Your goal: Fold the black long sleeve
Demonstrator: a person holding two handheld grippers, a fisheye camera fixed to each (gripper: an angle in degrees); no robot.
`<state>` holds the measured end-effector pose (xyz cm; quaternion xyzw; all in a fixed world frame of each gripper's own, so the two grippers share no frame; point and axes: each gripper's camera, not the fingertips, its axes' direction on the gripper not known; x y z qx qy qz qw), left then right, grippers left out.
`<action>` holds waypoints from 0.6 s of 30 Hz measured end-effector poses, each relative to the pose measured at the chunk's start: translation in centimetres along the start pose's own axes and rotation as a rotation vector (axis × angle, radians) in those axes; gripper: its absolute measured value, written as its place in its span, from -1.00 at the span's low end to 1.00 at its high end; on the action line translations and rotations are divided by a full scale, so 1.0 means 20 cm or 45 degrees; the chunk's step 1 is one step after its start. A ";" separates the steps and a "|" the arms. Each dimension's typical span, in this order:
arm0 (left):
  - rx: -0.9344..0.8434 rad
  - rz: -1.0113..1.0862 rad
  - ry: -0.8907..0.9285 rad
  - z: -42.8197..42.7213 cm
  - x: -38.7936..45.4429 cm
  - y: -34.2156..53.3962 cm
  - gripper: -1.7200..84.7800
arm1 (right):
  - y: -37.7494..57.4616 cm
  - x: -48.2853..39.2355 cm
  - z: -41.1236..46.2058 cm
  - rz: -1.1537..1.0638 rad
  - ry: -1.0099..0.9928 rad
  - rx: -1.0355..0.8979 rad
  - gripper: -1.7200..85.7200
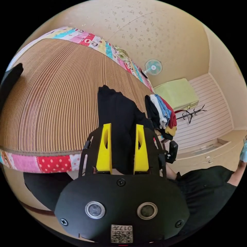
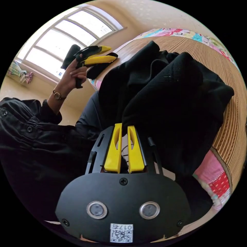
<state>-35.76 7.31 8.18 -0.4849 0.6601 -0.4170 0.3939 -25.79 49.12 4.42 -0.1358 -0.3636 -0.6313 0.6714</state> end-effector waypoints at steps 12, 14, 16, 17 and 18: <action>-0.356 0.063 -0.391 0.71 0.09 -0.58 -0.83 | -0.27 -0.05 -0.20 -0.423 0.043 -0.228 -0.83; -0.162 -0.025 -0.100 0.49 -0.03 -0.47 -0.84 | -0.23 0.01 -0.31 -0.440 0.062 -0.217 -0.88; 0.085 -0.135 0.114 0.23 -0.19 -0.30 -0.85 | -0.20 0.09 -0.44 -0.390 0.073 -0.138 -0.91; 0.213 -0.214 0.129 0.07 -0.30 -0.20 -0.85 | -0.20 0.16 -0.55 -0.346 0.065 -0.051 -0.91; 0.264 -0.299 0.092 -0.06 -0.40 -0.11 -0.85 | -0.20 0.20 -0.60 -0.327 0.057 0.002 -0.91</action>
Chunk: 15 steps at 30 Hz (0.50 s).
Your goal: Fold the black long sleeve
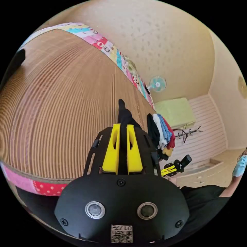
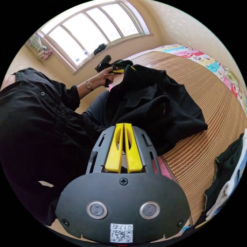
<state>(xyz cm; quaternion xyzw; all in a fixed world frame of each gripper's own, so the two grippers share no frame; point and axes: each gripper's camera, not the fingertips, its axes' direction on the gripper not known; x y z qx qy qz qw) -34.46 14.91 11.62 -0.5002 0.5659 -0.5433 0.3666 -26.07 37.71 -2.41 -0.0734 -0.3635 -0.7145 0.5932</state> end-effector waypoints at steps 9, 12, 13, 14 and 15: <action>-0.197 -0.085 -0.322 -0.07 -0.24 -0.09 -0.60 | -0.32 1.02 -0.12 0.790 0.490 0.231 -0.66; -0.351 0.015 -0.385 0.17 -0.22 -0.10 -0.73 | -0.38 1.34 0.18 1.103 0.480 -0.076 -0.68; -0.362 0.045 -0.392 0.19 -0.22 -0.09 -0.75 | -0.43 1.27 0.17 1.049 0.586 -0.066 -0.81; -0.372 0.055 -0.376 0.21 -0.22 -0.07 -0.79 | -0.48 1.20 0.19 0.954 0.508 -0.138 -0.89; -0.392 0.026 -0.291 0.19 -0.23 -0.05 -0.82 | -0.50 1.17 0.20 0.928 0.454 -0.176 -0.90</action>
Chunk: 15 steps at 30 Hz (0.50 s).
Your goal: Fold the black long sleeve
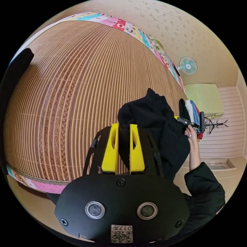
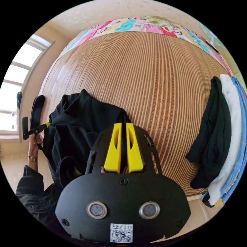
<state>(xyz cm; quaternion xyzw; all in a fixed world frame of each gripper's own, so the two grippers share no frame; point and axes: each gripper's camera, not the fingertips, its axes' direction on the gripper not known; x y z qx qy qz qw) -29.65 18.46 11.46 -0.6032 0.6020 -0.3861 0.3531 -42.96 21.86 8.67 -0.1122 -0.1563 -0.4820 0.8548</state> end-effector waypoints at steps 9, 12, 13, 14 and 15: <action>0.476 0.438 0.256 -0.63 0.39 0.51 -0.87 | 0.66 -0.19 -1.08 -0.116 0.230 0.751 -0.93; 0.484 0.620 0.245 -0.66 0.59 0.63 -0.87 | 0.63 -0.06 -1.19 -0.175 -0.020 0.694 -0.87; 0.475 0.640 0.241 -0.65 0.62 0.65 -0.87 | 0.57 0.00 -1.11 -0.152 -0.118 0.609 -0.80; 0.458 0.653 0.229 -0.63 0.66 0.70 -0.87 | 0.50 0.03 -0.97 -0.133 -0.207 0.501 -0.75; 0.453 0.633 0.232 -0.61 0.67 0.75 -0.86 | 0.46 0.04 -0.89 -0.122 -0.237 0.441 -0.72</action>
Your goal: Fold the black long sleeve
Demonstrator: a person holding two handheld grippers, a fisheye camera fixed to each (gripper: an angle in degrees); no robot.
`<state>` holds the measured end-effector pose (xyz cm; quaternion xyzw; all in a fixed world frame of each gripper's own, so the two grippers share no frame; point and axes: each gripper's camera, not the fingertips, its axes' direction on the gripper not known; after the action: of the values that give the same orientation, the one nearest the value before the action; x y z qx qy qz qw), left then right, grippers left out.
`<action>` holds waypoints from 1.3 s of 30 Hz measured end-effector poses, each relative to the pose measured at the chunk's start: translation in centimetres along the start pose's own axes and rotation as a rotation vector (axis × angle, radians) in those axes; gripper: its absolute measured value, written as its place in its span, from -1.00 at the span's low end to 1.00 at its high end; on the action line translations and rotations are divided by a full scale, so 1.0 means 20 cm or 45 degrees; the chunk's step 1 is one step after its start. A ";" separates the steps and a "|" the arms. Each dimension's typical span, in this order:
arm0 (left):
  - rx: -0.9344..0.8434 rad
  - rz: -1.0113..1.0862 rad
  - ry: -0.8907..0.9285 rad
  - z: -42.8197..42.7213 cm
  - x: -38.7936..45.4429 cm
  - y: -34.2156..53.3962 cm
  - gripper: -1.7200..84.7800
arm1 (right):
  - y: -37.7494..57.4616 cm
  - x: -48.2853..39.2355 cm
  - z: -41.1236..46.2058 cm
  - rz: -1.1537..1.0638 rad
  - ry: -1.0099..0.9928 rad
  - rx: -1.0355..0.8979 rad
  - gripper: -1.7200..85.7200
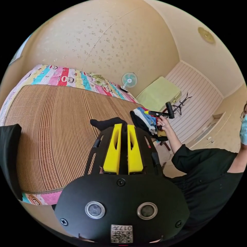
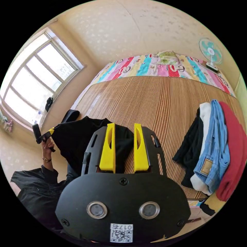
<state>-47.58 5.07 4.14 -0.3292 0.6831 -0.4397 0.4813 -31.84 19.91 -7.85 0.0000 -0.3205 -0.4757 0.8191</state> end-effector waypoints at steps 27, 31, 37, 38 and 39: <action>0.897 0.171 0.457 -1.21 0.20 0.60 -0.96 | 1.10 -0.34 -1.50 -0.553 -0.631 1.087 -0.90; 0.952 0.334 0.295 -1.26 0.53 0.57 -0.97 | 1.29 -0.55 -1.65 -0.578 -0.610 1.183 -0.90; 1.260 0.312 0.296 -1.46 0.69 0.61 -0.98 | 1.52 -0.61 -1.84 -0.396 -0.722 1.470 -0.90; 1.233 0.294 0.251 -1.46 0.71 0.56 -0.98 | 1.50 -0.62 -1.84 -0.340 -0.723 1.452 -0.90; 1.175 0.271 0.176 -1.44 0.74 0.50 -0.98 | 1.49 -0.62 -1.83 -0.309 -0.717 1.439 -0.90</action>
<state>-79.75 4.29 -6.07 0.0207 0.4769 -0.6662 0.5729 6.39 34.74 -34.45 0.3430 -0.7223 -0.3045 0.5177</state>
